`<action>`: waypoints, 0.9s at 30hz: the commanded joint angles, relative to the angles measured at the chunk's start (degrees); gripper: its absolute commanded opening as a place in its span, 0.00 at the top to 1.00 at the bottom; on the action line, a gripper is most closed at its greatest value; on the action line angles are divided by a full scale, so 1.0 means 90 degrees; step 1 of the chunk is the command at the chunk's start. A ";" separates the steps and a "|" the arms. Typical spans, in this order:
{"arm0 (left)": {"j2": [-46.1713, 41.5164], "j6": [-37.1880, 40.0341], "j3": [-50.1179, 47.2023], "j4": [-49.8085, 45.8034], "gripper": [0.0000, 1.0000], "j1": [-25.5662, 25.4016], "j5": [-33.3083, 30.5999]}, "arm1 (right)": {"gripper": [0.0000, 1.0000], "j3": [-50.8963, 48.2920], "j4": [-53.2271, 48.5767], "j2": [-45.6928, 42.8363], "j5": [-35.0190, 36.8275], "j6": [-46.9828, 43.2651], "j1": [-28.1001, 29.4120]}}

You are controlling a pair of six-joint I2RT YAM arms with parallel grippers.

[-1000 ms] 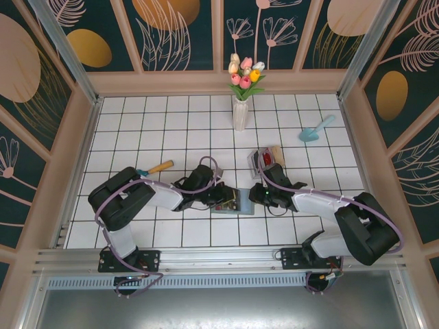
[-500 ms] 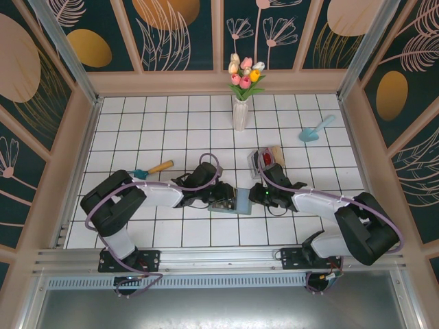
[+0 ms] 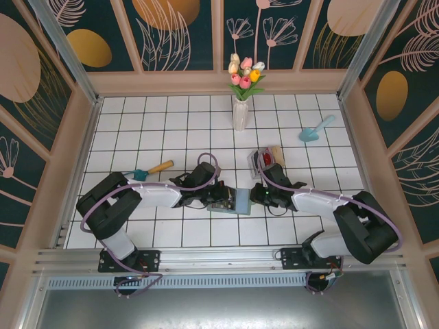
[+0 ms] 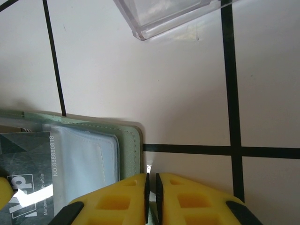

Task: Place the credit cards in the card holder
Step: Insert the credit card into the card slot.

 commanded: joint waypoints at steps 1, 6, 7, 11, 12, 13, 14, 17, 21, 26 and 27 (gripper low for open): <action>0.0101 0.0039 0.0038 -0.0069 0.97 0.0002 0.0026 | 0.86 -0.0052 0.0036 0.0317 -0.0306 0.0022 0.0043; 0.0123 0.0016 0.0028 -0.0053 0.98 -0.0008 0.0058 | 0.87 -0.0063 0.0051 0.0309 -0.0300 0.0029 0.0043; 0.0313 0.0021 0.0028 -0.0025 0.98 -0.0007 0.0102 | 0.87 -0.0054 0.0051 0.0313 -0.0298 0.0022 0.0047; 0.0363 -0.0141 -0.0046 0.0169 0.99 -0.0008 0.0264 | 0.87 -0.0044 0.0039 0.0368 -0.0278 0.0010 0.0043; 0.0394 -0.0169 -0.0058 0.0214 0.98 -0.0007 0.0328 | 0.87 -0.0044 0.0046 0.0377 -0.0278 0.0010 0.0048; 0.0434 -0.0212 -0.0061 0.0237 0.99 -0.0007 0.0387 | 0.87 -0.0044 0.0049 0.0391 -0.0278 0.0000 0.0048; 0.0464 -0.0271 -0.0069 0.0238 0.99 -0.0008 0.0406 | 0.87 -0.0043 0.0042 0.0398 -0.0274 0.0000 0.0048; 0.0507 -0.0380 -0.0106 0.0479 0.98 -0.0006 0.0463 | 0.87 -0.0044 0.0055 0.0401 -0.0281 0.0009 0.0047; 0.0578 -0.0180 0.0158 0.0089 0.96 -0.0054 0.0265 | 0.87 -0.0024 0.0022 0.0391 -0.0278 -0.0001 0.0041; 0.0715 0.0147 0.0561 -0.0579 0.91 -0.0228 -0.0008 | 0.88 0.0014 -0.0031 0.0396 -0.0240 -0.0003 0.0048; 0.0706 0.0182 0.0592 -0.0736 0.88 -0.0251 -0.0118 | 0.88 0.0023 -0.0049 0.0392 -0.0207 -0.0002 0.0043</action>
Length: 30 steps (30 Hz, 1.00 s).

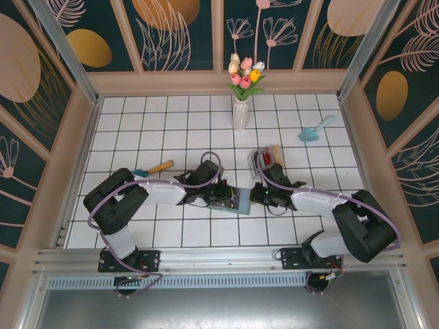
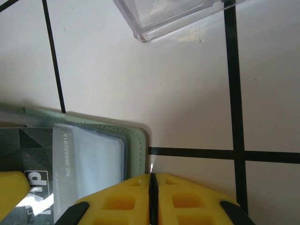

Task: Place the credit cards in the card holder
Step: Insert the credit card into the card slot.

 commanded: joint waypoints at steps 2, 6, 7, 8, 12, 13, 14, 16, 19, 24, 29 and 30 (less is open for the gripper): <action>0.0129 0.0318 0.0169 -0.0862 0.86 -0.0215 -0.0558 | 0.88 -0.0014 -0.0155 0.0284 -0.0060 0.0005 0.0058; -0.0155 0.0382 0.0137 -0.1105 0.75 -0.0219 -0.0946 | 0.88 -0.0005 -0.0226 0.0234 0.0019 -0.0005 0.0058; -0.0174 0.0421 0.0164 -0.1139 0.73 -0.0215 -0.0948 | 0.88 -0.0005 -0.0227 0.0232 0.0034 -0.0009 0.0053; -0.0188 0.0444 0.0179 -0.1167 0.73 -0.0221 -0.0948 | 0.88 0.0003 -0.0229 0.0228 0.0044 -0.0010 0.0054; -0.0228 0.0530 0.0257 -0.1329 0.70 -0.0212 -0.1097 | 0.88 0.0020 -0.0189 0.0304 -0.0030 -0.0028 0.0058; -0.0228 0.0590 0.0298 -0.1388 0.70 -0.0219 -0.1122 | 0.88 0.0032 -0.0183 0.0329 -0.0034 -0.0028 0.0055; -0.0219 0.0615 0.0350 -0.1466 0.70 -0.0217 -0.1163 | 0.88 0.0042 -0.0174 0.0347 -0.0044 -0.0029 0.0058; -0.0246 0.0667 0.0365 -0.1490 0.74 -0.0220 -0.1207 | 0.88 0.0044 -0.0164 0.0358 -0.0053 -0.0034 0.0050; -0.0197 0.0780 0.0362 -0.1415 0.82 -0.0212 -0.1090 | 0.88 0.0037 -0.0058 0.0367 -0.0214 -0.0091 0.0057; -0.0013 0.1008 0.0458 -0.1535 0.91 -0.0218 -0.0774 | 0.92 0.0053 0.0044 0.0464 -0.0327 -0.0079 0.0059; 0.0042 0.1072 0.0413 -0.1454 0.94 -0.0212 -0.0355 | 0.93 0.0071 0.0029 0.0524 -0.0191 -0.0039 0.0058; 0.0047 0.1006 0.0372 -0.1365 0.94 -0.0213 -0.0256 | 0.93 0.0078 0.0024 0.0521 -0.0190 -0.0039 0.0059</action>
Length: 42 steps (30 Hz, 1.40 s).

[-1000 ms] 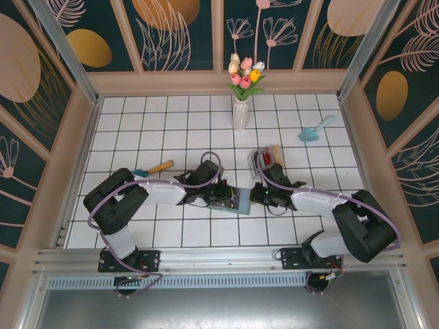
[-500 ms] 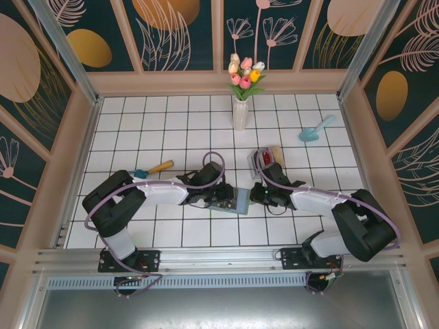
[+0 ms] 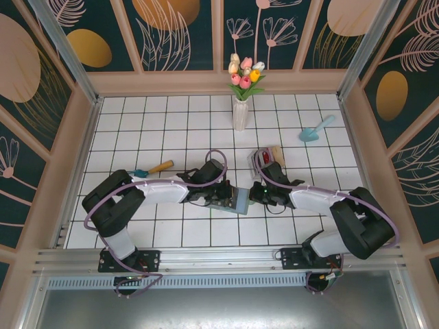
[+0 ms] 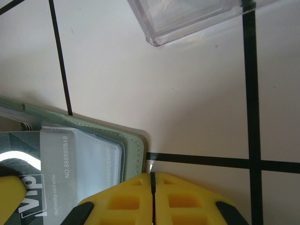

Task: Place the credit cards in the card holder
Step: Insert the credit card into the card slot.

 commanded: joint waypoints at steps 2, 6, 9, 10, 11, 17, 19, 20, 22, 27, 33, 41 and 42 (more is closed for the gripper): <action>0.0289 0.0020 -0.0126 -0.0085 0.94 -0.0029 0.0606 | 0.93 -0.0070 0.0033 0.0345 -0.0118 -0.0020 0.0060; 0.0477 -0.0056 -0.0113 0.0228 0.92 -0.0030 0.0896 | 0.93 -0.0041 0.0023 0.0404 -0.0181 -0.0066 0.0064; 0.0551 0.0079 0.0050 -0.0096 0.91 -0.0022 0.0739 | 0.94 -0.0050 0.0007 0.0419 -0.0149 -0.0068 0.0061; 0.0538 0.0104 0.0085 -0.0230 0.90 -0.0030 0.0627 | 0.94 -0.0047 -0.0003 0.0425 -0.0141 -0.0068 0.0057; 0.0511 0.0107 0.0087 -0.0279 0.88 -0.0031 0.0551 | 0.94 -0.0057 -0.0003 0.0417 -0.0131 -0.0069 0.0065; 0.0169 0.0183 0.0028 -0.0563 0.68 -0.0031 0.0045 | 0.93 -0.0029 -0.0066 0.0417 -0.0022 -0.0059 0.0064; 0.0092 0.0188 0.0049 -0.0652 0.67 -0.0030 -0.0075 | 0.93 -0.0021 -0.0083 0.0424 -0.0025 -0.0060 0.0061; 0.0070 0.0189 0.0047 -0.0667 0.67 -0.0030 -0.0102 | 0.93 -0.0021 -0.0078 0.0423 -0.0022 -0.0061 0.0059; 0.0043 0.0184 0.0043 -0.0702 0.66 -0.0028 -0.0165 | 0.93 -0.0023 -0.0085 0.0425 -0.0041 -0.0070 0.0061; 0.0012 0.0251 0.0145 -0.0992 0.64 -0.0027 -0.0375 | 0.93 -0.0016 -0.0079 0.0428 -0.0101 -0.0104 0.0069; -0.0081 0.0334 0.0296 -0.1303 0.61 -0.0027 -0.0580 | 0.94 -0.0011 -0.0052 0.0463 -0.0110 -0.0098 0.0084; 0.0066 0.0397 0.0604 -0.1618 0.63 -0.0138 -0.0717 | 0.94 0.0035 -0.0004 0.0537 -0.0190 -0.0097 0.0121; 0.0123 0.0421 0.0644 -0.1739 0.64 -0.0177 -0.0754 | 0.93 0.0038 0.0000 0.0547 -0.0195 -0.0098 0.0125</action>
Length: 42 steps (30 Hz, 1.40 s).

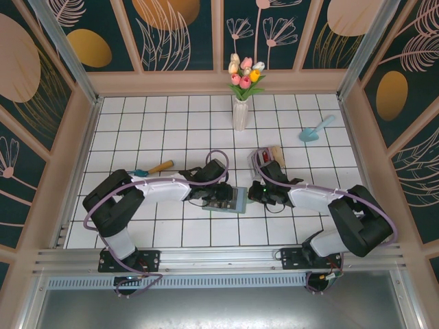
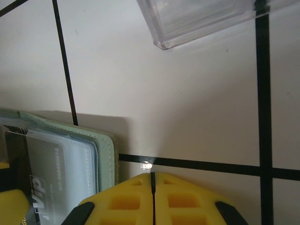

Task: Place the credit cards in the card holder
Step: Insert the credit card into the card slot.

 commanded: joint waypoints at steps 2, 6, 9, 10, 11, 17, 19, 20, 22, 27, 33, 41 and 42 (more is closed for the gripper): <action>0.0222 0.0235 0.0559 -0.0799 0.64 -0.0175 -0.0367 | 0.94 -0.0077 0.0002 0.0410 -0.0118 -0.0093 0.0139; 0.0572 0.0370 0.1056 -0.1209 0.63 -0.0429 -0.0507 | 0.93 -0.0066 0.0017 0.0420 -0.0128 -0.0093 0.0151; 0.0728 0.0267 0.1088 -0.0980 0.63 -0.0531 -0.0273 | 0.93 -0.0058 0.0004 0.0413 -0.0125 -0.0103 0.0151; 0.0771 0.0225 0.1090 -0.0951 0.63 -0.0536 -0.0259 | 0.93 -0.0057 -0.0005 0.0410 -0.0116 -0.0103 0.0151; 0.0803 0.0205 0.1085 -0.0919 0.63 -0.0543 -0.0251 | 0.94 -0.0066 -0.0012 0.0395 -0.0116 -0.0106 0.0150; 0.0825 0.0102 0.1006 -0.0391 0.63 -0.0552 0.0199 | 0.93 -0.0061 -0.0026 0.0384 -0.0097 -0.0100 0.0150; 0.0802 0.0063 0.0968 -0.0239 0.63 -0.0553 0.0293 | 0.93 -0.0050 -0.0037 0.0385 -0.0087 -0.0094 0.0151; 0.0779 0.0054 0.0945 -0.0224 0.63 -0.0546 0.0280 | 0.94 -0.0040 -0.0061 0.0390 -0.0054 -0.0094 0.0156; 0.0696 0.0031 0.0905 -0.0267 0.62 -0.0554 0.0169 | 0.92 -0.0004 -0.0158 0.0357 0.0039 -0.0083 0.0148; 0.0164 -0.0006 0.0746 -0.0506 0.59 -0.0554 -0.0501 | 0.84 0.0152 -0.0604 -0.0224 0.0447 -0.0016 0.0151; -0.0664 -0.0059 0.0529 -0.0463 0.50 -0.0541 -0.1258 | 0.65 0.0428 -0.1184 -0.1116 0.0970 0.0053 0.0131; -0.1176 -0.0099 0.0097 -0.0474 0.44 -0.0167 -0.1621 | 0.62 0.0854 -0.1614 -0.1580 0.1355 -0.0061 0.0129; -0.1256 -0.0136 0.0002 -0.0420 0.44 -0.0083 -0.1594 | 0.62 0.0944 -0.1707 -0.1579 0.1369 -0.0122 0.0131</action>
